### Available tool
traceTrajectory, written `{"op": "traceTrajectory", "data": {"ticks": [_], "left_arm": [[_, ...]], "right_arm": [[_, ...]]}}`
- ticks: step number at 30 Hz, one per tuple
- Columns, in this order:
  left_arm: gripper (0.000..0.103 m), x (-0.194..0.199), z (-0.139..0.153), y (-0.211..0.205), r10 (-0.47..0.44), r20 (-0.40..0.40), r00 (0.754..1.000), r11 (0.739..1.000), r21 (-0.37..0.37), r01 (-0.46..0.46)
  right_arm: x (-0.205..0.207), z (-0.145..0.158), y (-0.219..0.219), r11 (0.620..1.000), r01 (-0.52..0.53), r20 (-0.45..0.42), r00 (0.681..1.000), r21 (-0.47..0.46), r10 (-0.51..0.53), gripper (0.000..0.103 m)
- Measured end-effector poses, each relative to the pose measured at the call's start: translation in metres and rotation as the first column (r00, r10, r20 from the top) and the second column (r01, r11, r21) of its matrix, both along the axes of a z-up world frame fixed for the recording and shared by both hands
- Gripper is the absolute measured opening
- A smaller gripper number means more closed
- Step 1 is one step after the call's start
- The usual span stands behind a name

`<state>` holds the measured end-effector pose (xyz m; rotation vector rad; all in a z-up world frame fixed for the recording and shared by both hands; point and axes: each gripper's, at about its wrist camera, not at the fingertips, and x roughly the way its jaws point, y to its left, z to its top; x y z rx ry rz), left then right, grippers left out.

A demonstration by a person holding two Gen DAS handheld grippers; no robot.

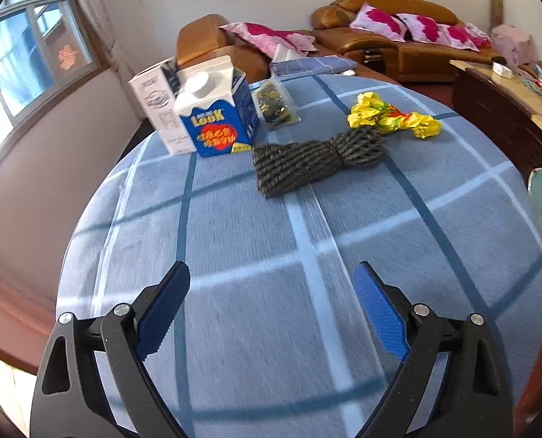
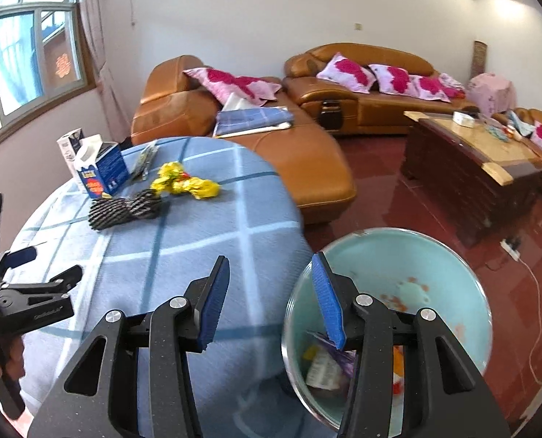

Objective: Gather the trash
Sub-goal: 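Move both open grippers back over the table toward the rope and yellow bag, then grasp the black rope bundle with the left gripper while the right grasps the yellow bag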

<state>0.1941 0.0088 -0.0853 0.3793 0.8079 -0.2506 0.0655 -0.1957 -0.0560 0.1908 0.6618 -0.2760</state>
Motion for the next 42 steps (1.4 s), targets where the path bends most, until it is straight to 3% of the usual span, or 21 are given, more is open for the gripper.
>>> {"op": "traceTrajectory", "data": {"ticks": [11,17,20,23,26,28,31,36,42], "left_arm": [[0.089,0.064,0.005,-0.02,-0.225,0.032,0.974,0.974,0.025,0.224],[0.087,0.082,-0.004,-0.043,-0.388,-0.002,0.922,0.917,0.095,0.386],[0.075,0.09,-0.017,-0.054,-0.44,-0.04,0.897,0.887,0.14,0.441],[0.065,0.095,-0.017,-0.053,-0.455,-0.048,0.889,0.884,0.092,0.458],[0.047,0.093,-0.018,-0.052,-0.464,-0.045,0.885,0.882,0.075,0.466],[0.037,0.088,-0.019,-0.051,-0.465,-0.019,0.885,0.881,0.091,0.464],[0.023,0.083,-0.012,-0.044,-0.446,0.003,0.895,0.894,0.051,0.446],[0.021,0.08,0.007,-0.012,-0.324,-0.017,0.946,0.945,-0.053,0.323],[0.021,0.071,0.022,0.029,-0.139,-0.055,0.989,0.988,-0.071,0.135]], "right_arm": [[0.041,0.0,0.001,0.998,-0.059,-0.047,0.997,-0.032,0.058,0.047],[0.067,-0.001,-0.007,0.995,-0.097,-0.087,0.992,-0.027,0.094,0.047],[0.078,-0.001,-0.009,0.993,-0.113,-0.092,0.99,-0.023,0.111,0.047],[0.09,-0.002,-0.006,0.988,-0.149,-0.095,0.985,-0.028,0.145,0.047],[0.104,-0.003,-0.002,0.98,-0.196,-0.096,0.977,-0.046,0.191,0.047],[0.117,-0.006,0.001,0.971,-0.234,-0.102,0.968,-0.055,0.228,0.047],[0.138,-0.011,0.004,0.955,-0.291,-0.114,0.952,-0.049,0.284,0.047],[0.164,-0.012,0.011,0.934,-0.35,-0.121,0.932,-0.071,0.341,0.047],[0.19,-0.025,0.018,0.906,-0.421,-0.158,0.898,-0.042,0.41,0.047]]}}
